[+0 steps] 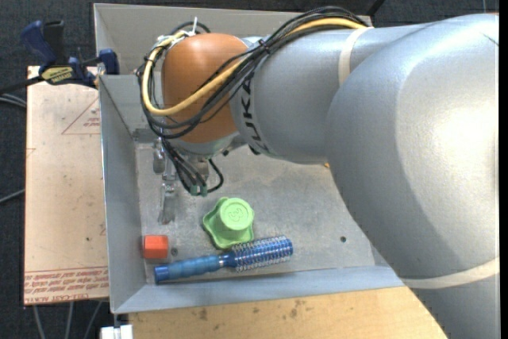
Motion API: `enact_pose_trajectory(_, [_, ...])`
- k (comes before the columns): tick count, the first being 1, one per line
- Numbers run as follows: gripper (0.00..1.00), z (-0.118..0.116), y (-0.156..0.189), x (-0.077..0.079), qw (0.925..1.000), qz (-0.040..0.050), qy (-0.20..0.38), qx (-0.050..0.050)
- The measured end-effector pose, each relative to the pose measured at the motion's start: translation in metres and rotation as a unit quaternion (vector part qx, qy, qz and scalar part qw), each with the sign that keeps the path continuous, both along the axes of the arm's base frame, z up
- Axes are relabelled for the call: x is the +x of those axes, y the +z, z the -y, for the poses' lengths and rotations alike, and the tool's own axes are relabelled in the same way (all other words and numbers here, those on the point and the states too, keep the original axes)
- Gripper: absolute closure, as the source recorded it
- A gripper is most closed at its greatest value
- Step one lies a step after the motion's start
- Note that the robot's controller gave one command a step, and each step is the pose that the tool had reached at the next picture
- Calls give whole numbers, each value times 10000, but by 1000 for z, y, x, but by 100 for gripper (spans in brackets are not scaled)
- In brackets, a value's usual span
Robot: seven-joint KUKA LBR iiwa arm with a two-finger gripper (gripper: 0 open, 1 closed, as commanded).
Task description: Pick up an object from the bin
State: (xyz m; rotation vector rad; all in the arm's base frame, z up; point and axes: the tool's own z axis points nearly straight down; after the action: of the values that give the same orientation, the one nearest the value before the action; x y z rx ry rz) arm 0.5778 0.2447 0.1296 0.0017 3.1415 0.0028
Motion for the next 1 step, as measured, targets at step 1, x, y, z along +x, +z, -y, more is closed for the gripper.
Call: enact_pose_trajectory(1, [0,-3,-59,-79,9953,-8,966,-2])
